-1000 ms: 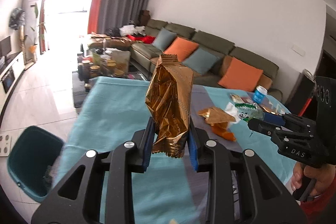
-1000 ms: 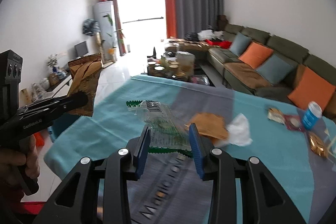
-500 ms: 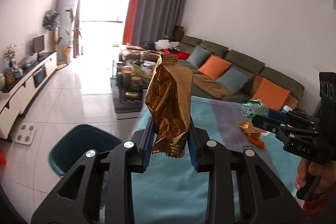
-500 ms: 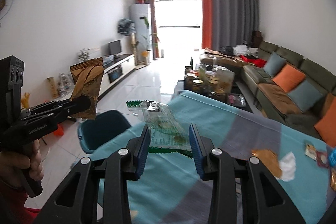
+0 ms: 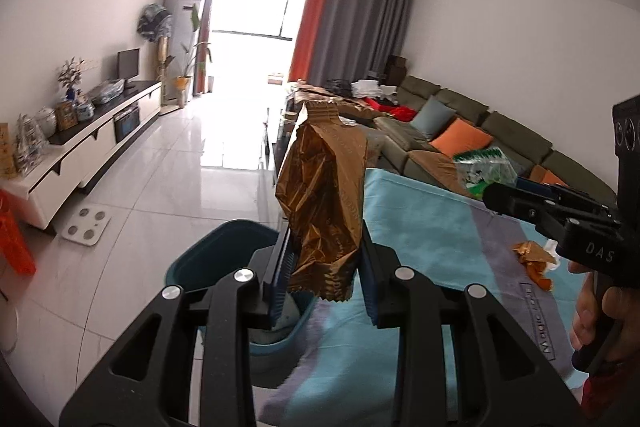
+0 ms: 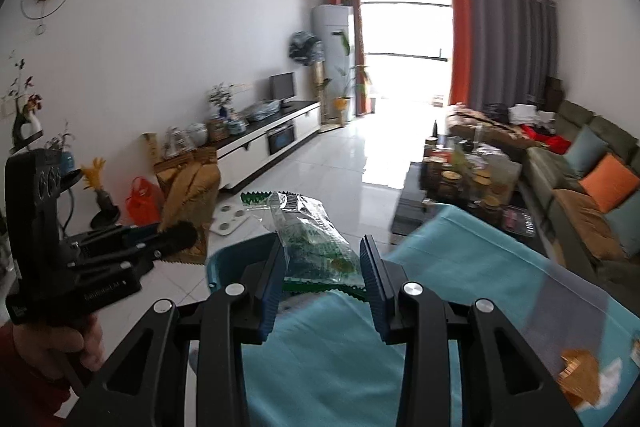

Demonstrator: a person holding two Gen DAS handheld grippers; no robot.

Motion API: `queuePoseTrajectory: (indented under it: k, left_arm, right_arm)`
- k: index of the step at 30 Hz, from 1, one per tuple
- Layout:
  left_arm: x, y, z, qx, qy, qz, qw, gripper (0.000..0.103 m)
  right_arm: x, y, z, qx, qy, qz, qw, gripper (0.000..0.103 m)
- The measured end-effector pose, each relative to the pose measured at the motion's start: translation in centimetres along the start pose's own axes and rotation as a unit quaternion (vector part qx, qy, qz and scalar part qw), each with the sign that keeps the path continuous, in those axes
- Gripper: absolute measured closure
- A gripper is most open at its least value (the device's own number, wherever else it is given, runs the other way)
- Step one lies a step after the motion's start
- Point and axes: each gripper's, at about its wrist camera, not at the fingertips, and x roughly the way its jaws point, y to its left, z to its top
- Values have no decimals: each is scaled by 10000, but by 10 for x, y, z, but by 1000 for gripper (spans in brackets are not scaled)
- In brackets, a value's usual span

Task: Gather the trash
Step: 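Lift and carry the gold foil bag and plastic bag over the teal bin, then open both tools to drop the bags into the bin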

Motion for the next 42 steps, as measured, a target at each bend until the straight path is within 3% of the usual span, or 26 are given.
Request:
queuePoseTrajectory:
  k: [11, 25, 34, 42]
  left_arm:
    - [37, 62, -21, -384, 538, 419, 9969, 72]
    - [116, 91, -52, -781, 1302, 521, 9870, 70]
    - [154, 101, -66, -945, 1661, 477, 9804, 69]
    - [178, 99, -71, -944, 1823, 551, 9771, 67]
  right_arm:
    - [104, 36, 16, -234, 878, 513, 9945, 67]
    - [207, 49, -5, -257, 1974, 549, 9784, 67]
    - [247, 41, -23, -103, 2534, 568, 9656, 67]
    - [263, 42, -28, -120, 2735, 583, 9600, 65]
